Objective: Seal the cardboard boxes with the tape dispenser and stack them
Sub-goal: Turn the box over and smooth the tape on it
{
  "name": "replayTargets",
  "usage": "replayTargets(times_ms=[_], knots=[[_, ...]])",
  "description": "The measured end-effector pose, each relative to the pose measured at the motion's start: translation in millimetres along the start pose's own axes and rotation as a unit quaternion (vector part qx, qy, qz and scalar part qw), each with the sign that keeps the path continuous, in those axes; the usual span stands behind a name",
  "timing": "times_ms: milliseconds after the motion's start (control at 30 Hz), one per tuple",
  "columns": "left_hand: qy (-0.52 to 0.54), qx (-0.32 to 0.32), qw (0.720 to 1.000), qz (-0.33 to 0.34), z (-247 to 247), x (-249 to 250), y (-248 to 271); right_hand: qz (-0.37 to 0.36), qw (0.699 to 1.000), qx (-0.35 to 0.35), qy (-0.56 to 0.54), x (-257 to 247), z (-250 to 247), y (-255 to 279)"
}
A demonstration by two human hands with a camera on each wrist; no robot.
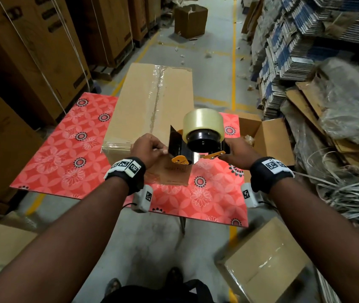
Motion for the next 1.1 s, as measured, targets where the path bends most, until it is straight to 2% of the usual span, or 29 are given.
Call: replayTargets(times_ms=[200, 333, 467, 600, 1100], knots=[[0.035, -0.013, 0.999, -0.014, 2.2, -5.9, -3.2, 0.029, 0.999, 0.006, 0.021, 32.2, -14.8, 29.9], [0.013, -0.016, 0.999, -0.037, 4.5, 1.4, -3.9, 0.049, 0.999, -0.001, 0.020, 38.4, -5.8, 37.4], [-0.036, 0.012, 0.995, -0.092, 3.6, 9.6, -0.9, 0.045, 0.999, 0.006, 0.014, 32.4, -5.5, 34.0], [-0.039, 0.030, 0.992, -0.118, 1.9, 6.3, 0.5, 0.028, 1.000, 0.002, 0.013, 32.8, -6.8, 33.5], [-0.030, 0.022, 0.993, -0.108, 0.4, 6.6, 4.9, 0.049, 0.999, 0.009, 0.009, 55.2, -14.2, 50.2]])
Point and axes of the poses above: each hand's wrist, its own y-axis away from the middle knuckle, its own z-axis out of the palm, x = y × z, the point moved 10 cm from there along -y, towards the middle knuckle, and after that the axes turned 13 degrees about -z, right-handed, at the moved point
